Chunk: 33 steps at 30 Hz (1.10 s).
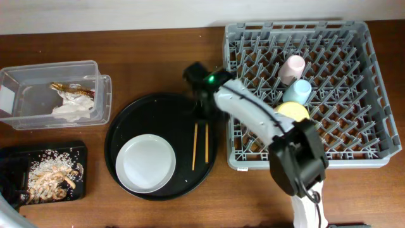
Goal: Sort waste into correct bins and load items into the dishwasher rack
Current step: 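Reach the right gripper to the wooden chopsticks and grasp one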
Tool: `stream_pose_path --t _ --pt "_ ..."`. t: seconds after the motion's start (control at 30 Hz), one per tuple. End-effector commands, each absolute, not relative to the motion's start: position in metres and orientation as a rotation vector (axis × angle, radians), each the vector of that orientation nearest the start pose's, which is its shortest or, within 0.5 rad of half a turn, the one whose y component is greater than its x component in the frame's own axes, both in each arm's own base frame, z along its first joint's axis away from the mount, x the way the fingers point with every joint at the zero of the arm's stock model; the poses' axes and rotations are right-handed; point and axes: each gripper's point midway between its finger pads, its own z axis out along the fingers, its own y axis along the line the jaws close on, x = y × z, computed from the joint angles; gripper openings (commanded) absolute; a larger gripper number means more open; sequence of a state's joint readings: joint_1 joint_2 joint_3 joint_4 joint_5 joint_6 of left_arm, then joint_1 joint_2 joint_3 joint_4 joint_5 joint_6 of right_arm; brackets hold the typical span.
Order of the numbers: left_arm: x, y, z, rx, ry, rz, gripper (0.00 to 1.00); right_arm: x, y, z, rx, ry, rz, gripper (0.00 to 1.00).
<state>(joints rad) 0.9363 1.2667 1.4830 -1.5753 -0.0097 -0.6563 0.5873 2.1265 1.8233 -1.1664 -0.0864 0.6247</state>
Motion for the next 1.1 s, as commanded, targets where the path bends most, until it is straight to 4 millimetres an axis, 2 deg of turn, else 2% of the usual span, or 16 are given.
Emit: stream_pose_path --t 0.0,0.03,0.1,0.2,0.27,0.37,0.53,0.63,0.67,0.73,0.77,0.8,0.87,0.9,0.97,1.07 --pt "0.128 0.177 0.237 -2.103 2.036 0.059 0.99 0.4 0.218 0.162 -0.043 2.938 0.262 0.04" --pt "0.128 0.177 0.237 -2.103 2.037 0.059 0.99 0.411 0.2 0.173 -0.086 2.912 0.252 0.04" --pt "0.128 0.177 0.237 -2.103 2.036 0.059 0.99 0.437 0.148 0.175 -0.116 2.876 0.205 0.04" --pt "0.128 0.177 0.237 -2.103 2.036 0.059 0.99 0.463 0.102 0.178 0.012 2.818 0.187 0.05" --pt "0.128 0.177 0.237 -2.103 2.036 0.059 1.0 0.48 0.082 0.181 0.028 2.762 0.178 0.05" --pt "0.128 0.177 0.237 -2.103 2.036 0.059 0.99 0.486 0.076 0.173 0.026 2.753 0.175 0.06" --pt "0.128 0.177 0.237 -2.103 2.036 0.059 0.99 0.483 0.098 0.145 -0.029 2.82 0.195 0.16" --pt "0.128 0.177 0.237 -2.103 2.036 0.059 0.99 0.475 0.117 0.142 -0.081 2.843 0.229 0.25" --pt "0.128 0.177 0.237 -2.103 2.036 0.059 0.99 0.467 0.124 0.141 -0.1 2.867 0.252 0.35" --pt "0.128 0.177 0.237 -2.103 2.037 0.059 1.0 0.443 0.163 0.144 -0.169 2.925 0.507 0.65" --pt "0.128 0.177 0.237 -2.103 2.036 0.059 0.99 0.431 0.182 0.147 -0.203 2.942 0.63 0.72" --pt "0.128 0.177 0.237 -2.103 2.037 0.059 0.99 0.419 0.201 0.15 -0.252 2.953 0.709 0.72" --pt "0.128 0.177 0.237 -2.103 2.036 0.059 0.99 0.399 0.237 0.147 -0.337 2.981 0.687 0.61" --pt "0.128 0.177 0.237 -2.103 2.036 0.059 0.99 0.394 0.243 0.142 -0.279 3.009 0.583 0.57" --pt "0.128 0.177 0.237 -2.103 2.036 0.059 0.99 0.381 0.257 0.13 -0.108 2.998 0.208 0.54" --pt "0.128 0.177 0.237 -2.103 2.036 0.059 0.99 0.365 0.274 0.107 -0.007 2.937 0.007 0.5"
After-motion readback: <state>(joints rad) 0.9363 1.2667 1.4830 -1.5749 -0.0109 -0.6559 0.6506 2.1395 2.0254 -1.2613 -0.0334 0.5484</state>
